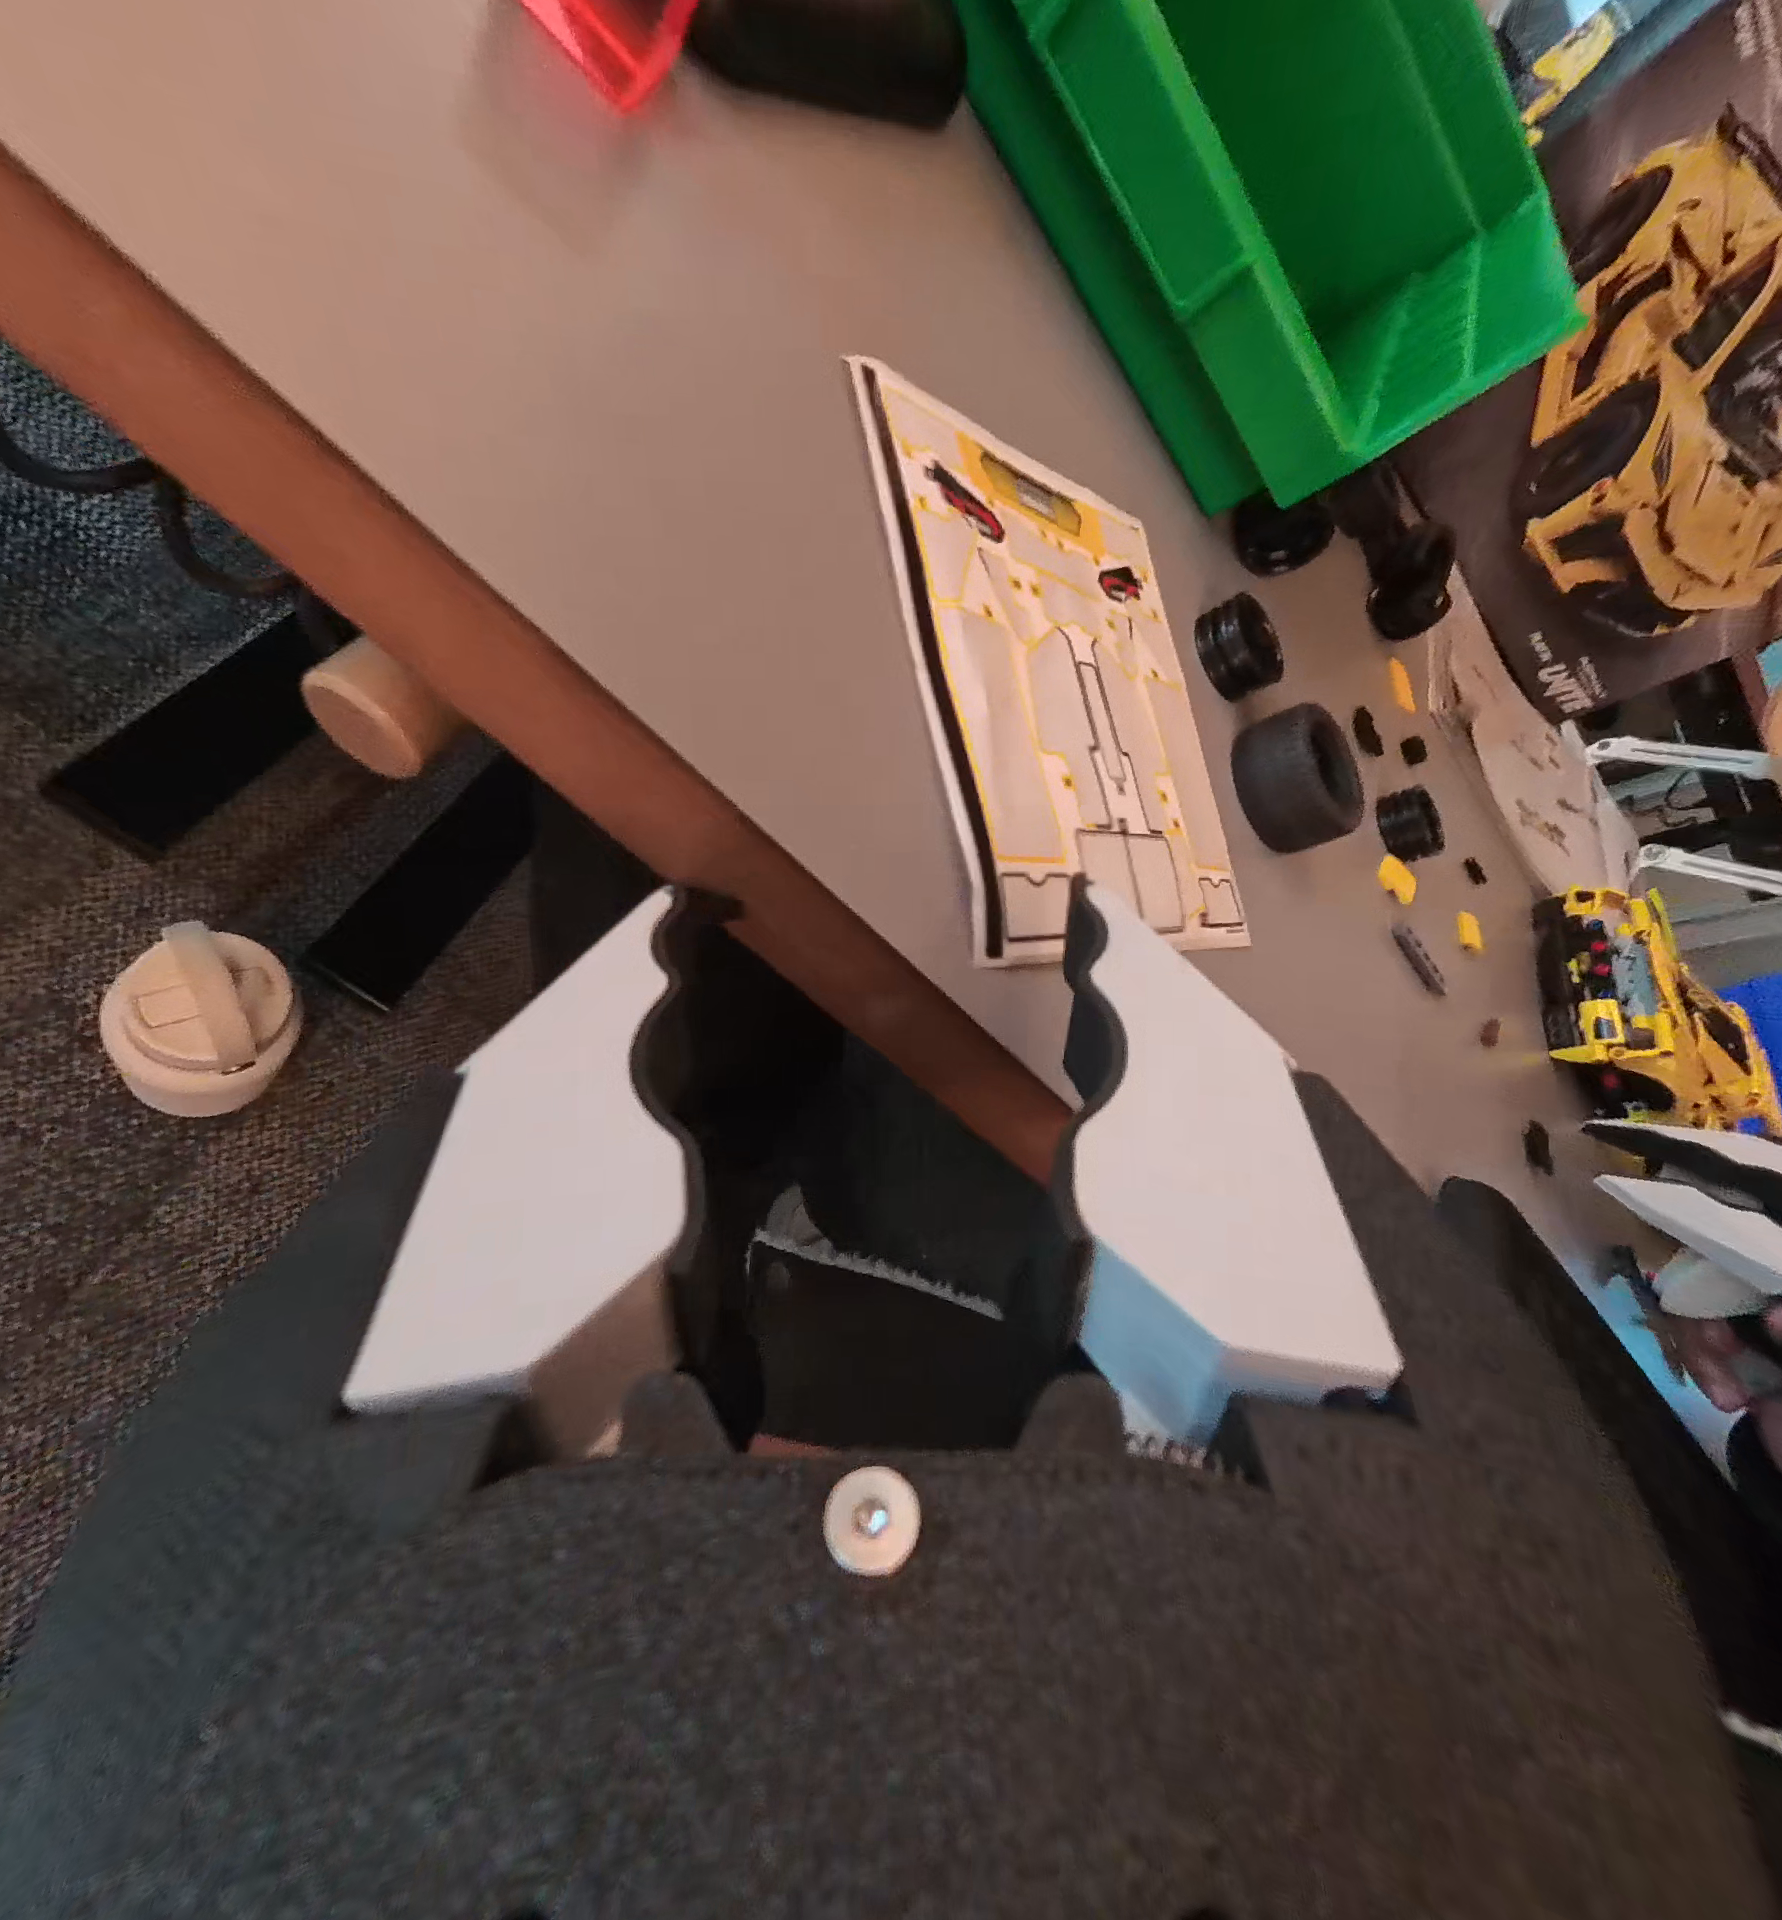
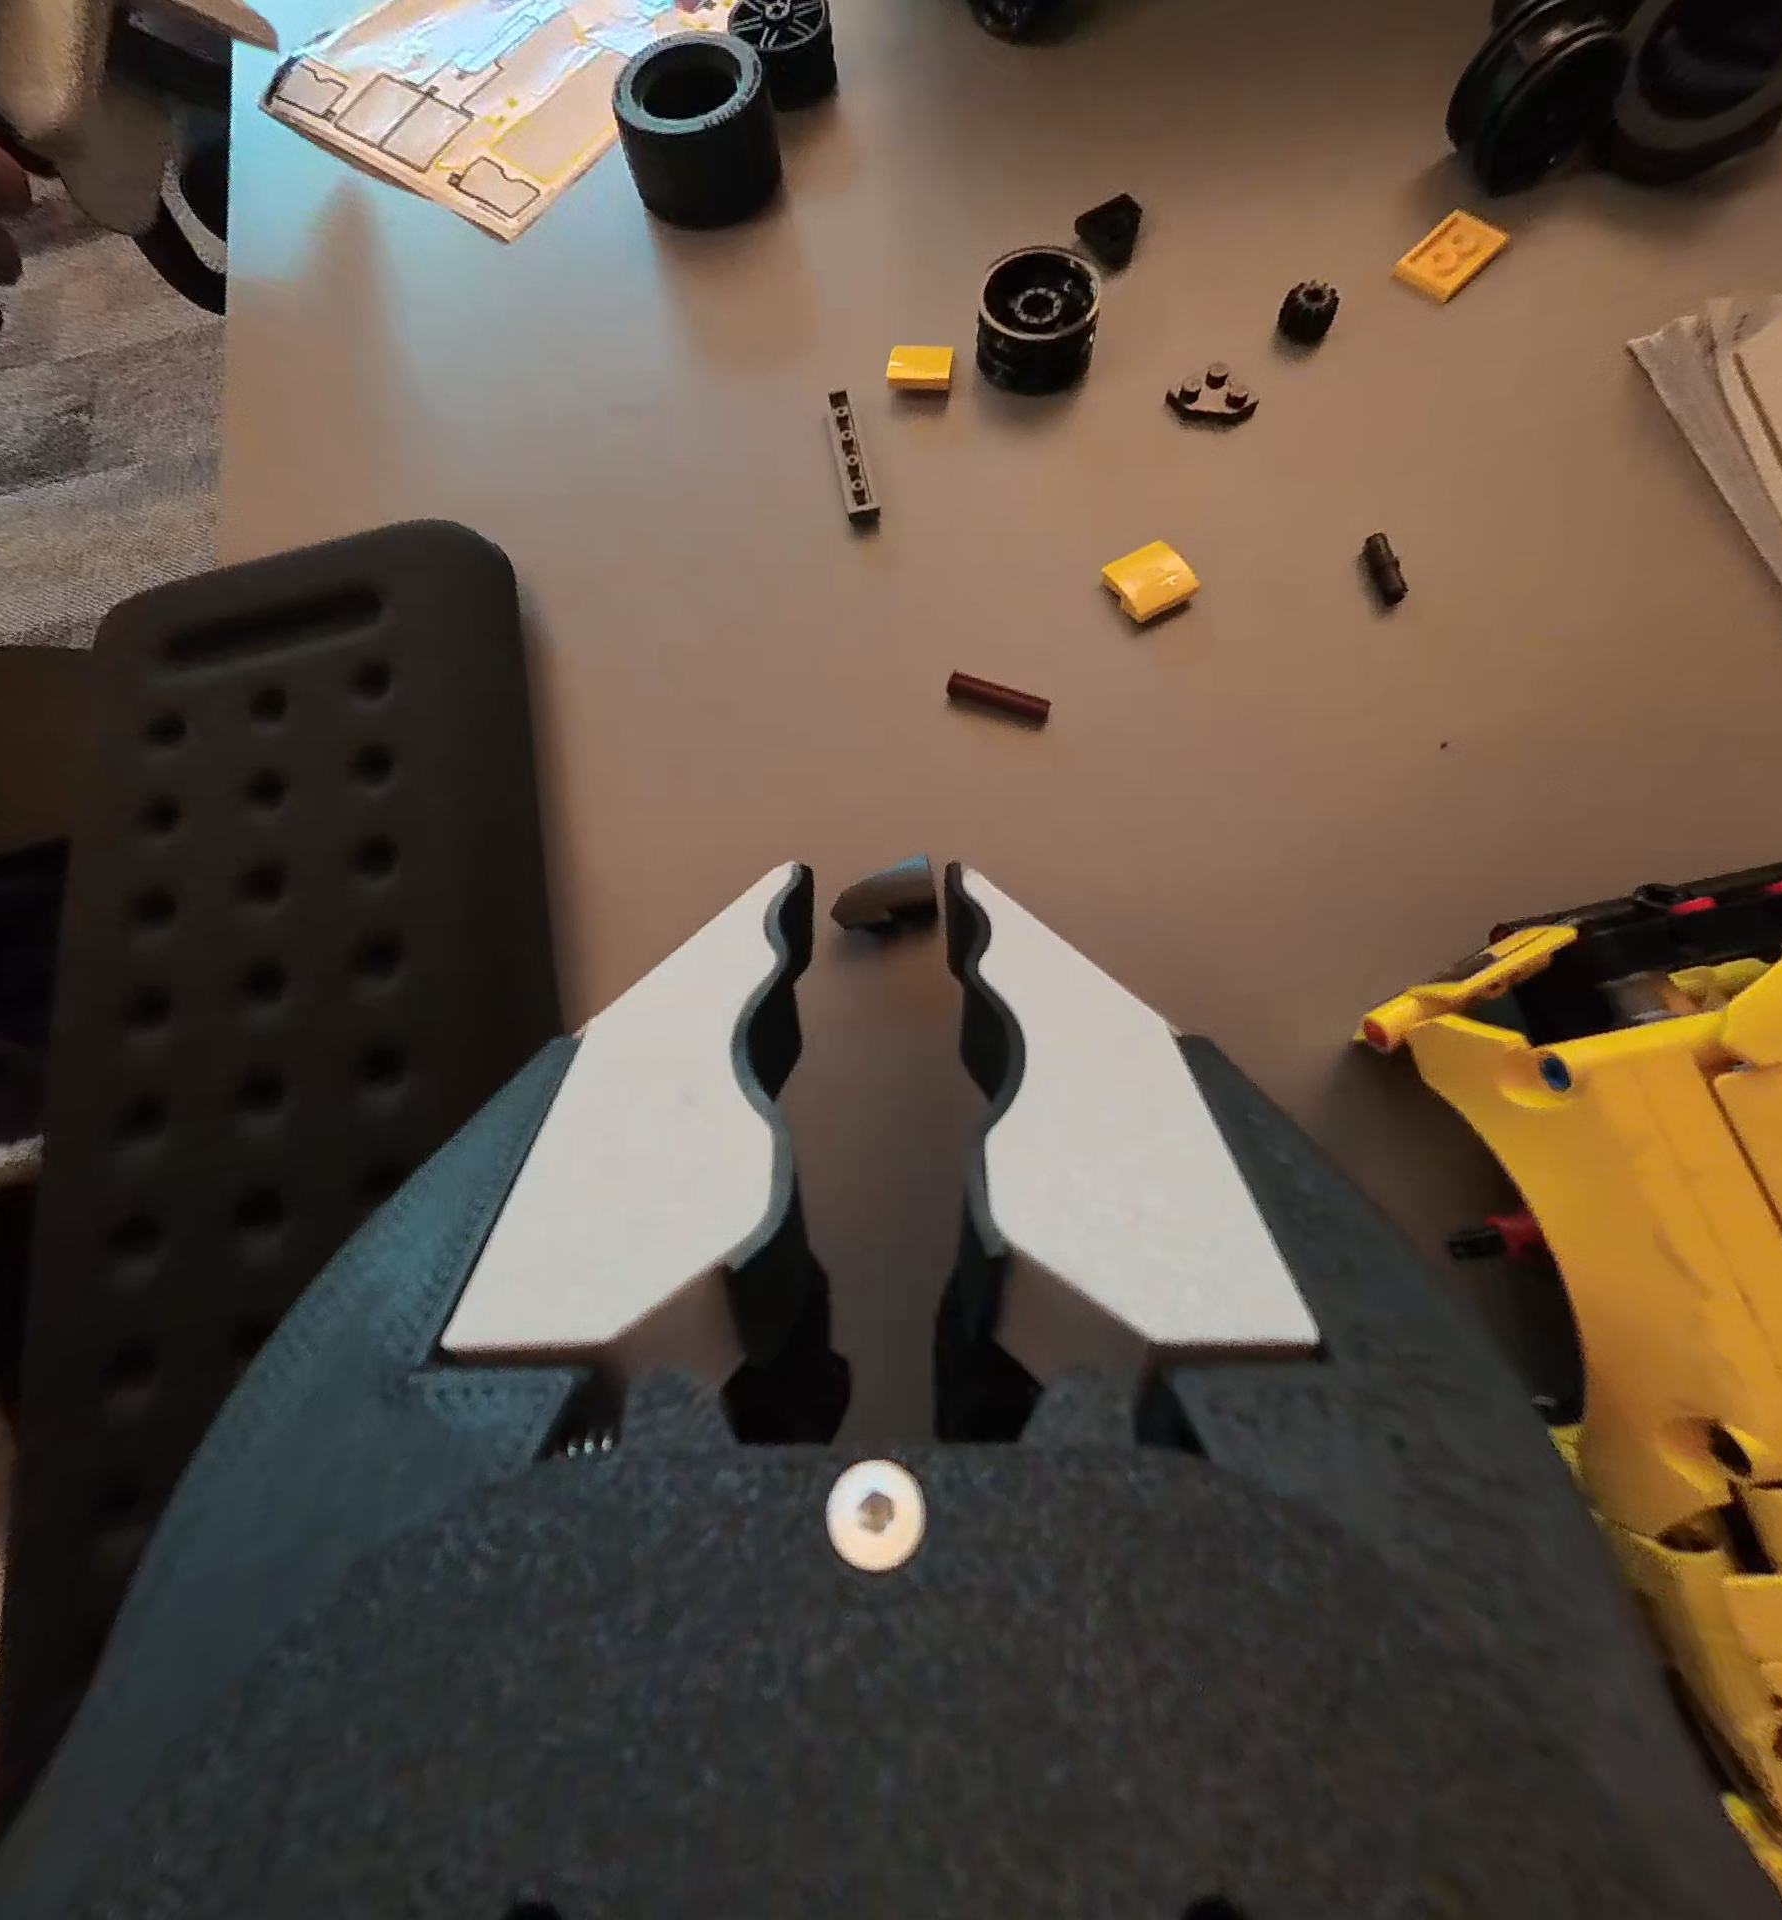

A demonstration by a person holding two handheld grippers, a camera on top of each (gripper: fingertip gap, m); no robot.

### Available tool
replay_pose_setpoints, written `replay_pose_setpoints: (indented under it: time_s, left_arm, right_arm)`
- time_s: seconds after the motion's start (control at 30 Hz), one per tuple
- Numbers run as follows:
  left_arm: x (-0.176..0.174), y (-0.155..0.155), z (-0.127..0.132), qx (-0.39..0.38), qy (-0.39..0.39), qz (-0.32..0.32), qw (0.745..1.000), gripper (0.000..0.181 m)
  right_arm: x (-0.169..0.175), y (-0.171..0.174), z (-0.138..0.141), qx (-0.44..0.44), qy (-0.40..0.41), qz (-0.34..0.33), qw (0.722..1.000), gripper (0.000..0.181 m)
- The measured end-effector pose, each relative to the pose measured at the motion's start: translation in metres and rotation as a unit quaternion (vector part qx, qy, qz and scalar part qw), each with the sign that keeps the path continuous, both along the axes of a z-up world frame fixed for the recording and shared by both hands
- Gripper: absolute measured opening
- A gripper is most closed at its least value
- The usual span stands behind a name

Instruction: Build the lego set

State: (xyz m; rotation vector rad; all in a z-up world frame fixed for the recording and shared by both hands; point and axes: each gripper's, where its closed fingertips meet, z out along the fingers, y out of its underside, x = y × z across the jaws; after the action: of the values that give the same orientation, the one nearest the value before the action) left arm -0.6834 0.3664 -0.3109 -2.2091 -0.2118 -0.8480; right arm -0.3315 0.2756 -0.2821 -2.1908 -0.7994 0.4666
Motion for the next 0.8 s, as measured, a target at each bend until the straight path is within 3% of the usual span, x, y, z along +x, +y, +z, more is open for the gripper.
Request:
replay_pose_setpoints:
  time_s: [0.07, 0.23, 0.27, 0.37, 0.5, 0.6, 0.7, 0.8]
  left_arm:
    - [-0.005, 0.000, -0.013, -0.018, 0.004, 0.005, 1.000, 0.074]
    - [-0.009, -0.018, -0.012, -0.035, -0.045, -0.011, 0.998, 0.071]
    - [-0.011, -0.024, -0.009, -0.034, -0.053, -0.015, 0.998, 0.061]
    - [-0.011, -0.035, 0.005, -0.021, -0.090, -0.037, 0.995, 0.011]
    - [0.003, -0.042, 0.040, 0.018, -0.149, -0.092, 0.984, 0.000]
    - [0.022, -0.052, 0.090, 0.106, -0.167, -0.162, 0.967, 0.000]
    - [0.060, -0.076, 0.146, 0.210, -0.196, -0.253, 0.924, 0.000]
    - [0.109, -0.110, 0.186, 0.278, -0.242, -0.338, 0.866, 0.000]
  right_arm:
    - [0.001, -0.001, 0.000, 0.002, 0.001, -0.001, 1.000, 0.025]
    - [0.001, -0.001, 0.006, 0.008, 0.005, 0.001, 1.000, 0.025]
    - [0.002, -0.001, 0.007, 0.010, 0.006, 0.000, 1.000, 0.025]
    - [0.002, -0.001, 0.010, 0.010, 0.015, -0.002, 1.000, 0.024]
    - [-0.001, -0.002, 0.019, 0.015, 0.028, 0.001, 0.999, 0.023]
    - [-0.016, -0.006, 0.037, 0.013, 0.067, 0.024, 0.997, 0.023]
    - [-0.044, -0.015, 0.065, -0.031, 0.175, 0.067, 0.982, 0.029]
    - [-0.072, -0.027, 0.097, -0.134, 0.346, 0.111, 0.922, 0.051]
